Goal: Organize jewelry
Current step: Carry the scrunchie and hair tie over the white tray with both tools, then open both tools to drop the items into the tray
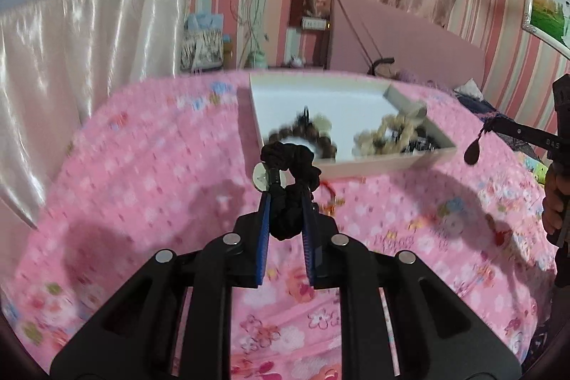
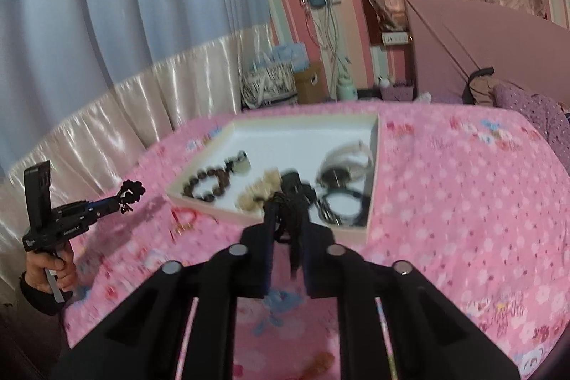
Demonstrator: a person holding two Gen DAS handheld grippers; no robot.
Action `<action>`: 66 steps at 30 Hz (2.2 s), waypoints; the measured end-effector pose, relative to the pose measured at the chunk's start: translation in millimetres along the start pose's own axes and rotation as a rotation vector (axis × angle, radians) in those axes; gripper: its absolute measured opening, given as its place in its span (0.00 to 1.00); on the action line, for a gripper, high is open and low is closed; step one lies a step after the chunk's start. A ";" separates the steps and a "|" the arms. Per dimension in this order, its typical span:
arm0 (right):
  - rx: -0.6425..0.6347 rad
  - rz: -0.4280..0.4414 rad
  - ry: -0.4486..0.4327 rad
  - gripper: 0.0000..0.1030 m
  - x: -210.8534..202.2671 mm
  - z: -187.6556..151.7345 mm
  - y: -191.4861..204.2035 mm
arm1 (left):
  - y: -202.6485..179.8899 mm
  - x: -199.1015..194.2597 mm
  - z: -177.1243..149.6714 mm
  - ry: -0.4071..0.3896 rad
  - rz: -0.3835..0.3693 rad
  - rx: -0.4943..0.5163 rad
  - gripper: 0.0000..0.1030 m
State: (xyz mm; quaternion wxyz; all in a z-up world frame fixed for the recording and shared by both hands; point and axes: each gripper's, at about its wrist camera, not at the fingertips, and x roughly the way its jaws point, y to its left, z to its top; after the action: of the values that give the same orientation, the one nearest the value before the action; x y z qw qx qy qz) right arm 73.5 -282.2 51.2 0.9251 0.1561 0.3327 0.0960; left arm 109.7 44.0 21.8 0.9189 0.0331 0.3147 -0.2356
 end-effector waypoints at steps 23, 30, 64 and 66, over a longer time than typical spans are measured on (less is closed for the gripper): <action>-0.045 0.001 -0.063 0.09 86.9 71.3 12.1 | -25.9 99.4 98.2 -0.041 0.019 0.015 0.14; -0.008 0.024 -0.073 0.09 112.2 51.1 13.2 | -21.5 131.5 78.1 -0.004 -0.033 -0.026 0.14; -0.010 -0.160 0.037 0.41 133.8 16.9 -9.9 | -27.9 169.8 42.8 0.150 0.006 0.028 0.39; -0.004 -0.154 0.034 0.41 132.7 17.9 -10.7 | -28.0 169.4 42.9 0.147 -0.001 0.029 0.42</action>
State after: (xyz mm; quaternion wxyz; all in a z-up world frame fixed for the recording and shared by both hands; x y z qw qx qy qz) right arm 186.7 -258.8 -17.2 0.9242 0.1268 0.3592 0.0279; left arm 238.2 -59.7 -42.1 0.8926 0.0632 0.3779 -0.2376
